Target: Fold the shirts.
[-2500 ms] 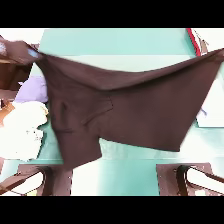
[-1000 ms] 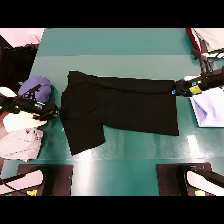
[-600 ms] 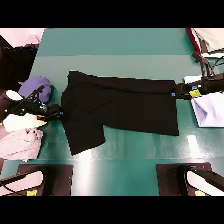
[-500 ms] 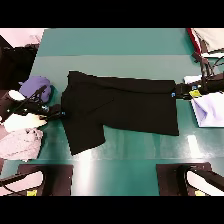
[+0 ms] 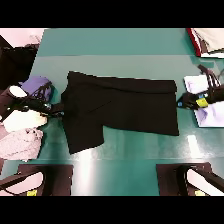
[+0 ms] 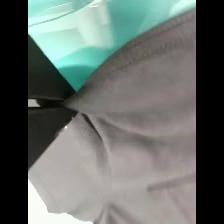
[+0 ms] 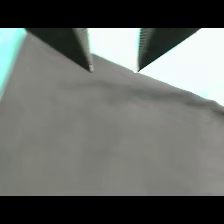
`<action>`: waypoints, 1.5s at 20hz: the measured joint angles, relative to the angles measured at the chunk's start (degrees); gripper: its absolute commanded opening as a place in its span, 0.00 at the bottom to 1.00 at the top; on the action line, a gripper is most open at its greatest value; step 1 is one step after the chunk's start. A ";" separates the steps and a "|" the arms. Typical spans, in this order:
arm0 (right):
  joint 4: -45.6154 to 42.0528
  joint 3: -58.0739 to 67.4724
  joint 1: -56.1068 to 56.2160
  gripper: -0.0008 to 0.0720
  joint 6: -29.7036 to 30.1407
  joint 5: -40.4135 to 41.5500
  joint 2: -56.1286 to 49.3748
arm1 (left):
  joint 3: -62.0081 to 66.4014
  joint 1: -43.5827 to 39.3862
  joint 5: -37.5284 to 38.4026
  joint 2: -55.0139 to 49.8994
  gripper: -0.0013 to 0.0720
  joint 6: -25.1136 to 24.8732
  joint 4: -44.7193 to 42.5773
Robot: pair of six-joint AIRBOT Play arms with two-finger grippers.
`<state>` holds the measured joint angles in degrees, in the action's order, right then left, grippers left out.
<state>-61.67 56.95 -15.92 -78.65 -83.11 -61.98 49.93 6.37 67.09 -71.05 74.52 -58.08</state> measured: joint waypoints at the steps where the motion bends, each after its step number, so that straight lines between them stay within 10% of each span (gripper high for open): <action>1: 0.00 -3.23 -2.84 0.74 0.52 -0.22 0.87 | 0.59 -0.07 0.26 0.90 0.05 0.00 -0.02; 9: 0.44 -22.77 -19.47 0.65 6.12 3.48 3.85 | 2.19 -0.11 1.44 3.91 0.05 0.09 0.09; 19: 1.40 -26.91 -13.79 0.59 6.82 9.62 1.86 | 2.25 -0.11 2.49 4.15 0.05 0.11 0.17; 23: 1.09 -26.97 -12.68 0.04 6.69 10.54 -0.83 | 2.25 -0.11 3.32 4.15 0.05 0.09 0.17; 30: 2.23 -20.17 -12.46 0.03 6.78 9.62 6.01 | 10.23 -0.22 5.75 4.15 0.05 0.09 2.91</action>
<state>-59.44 36.77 -28.38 -71.88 -73.49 -55.96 60.16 6.15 72.84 -66.89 74.61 -55.18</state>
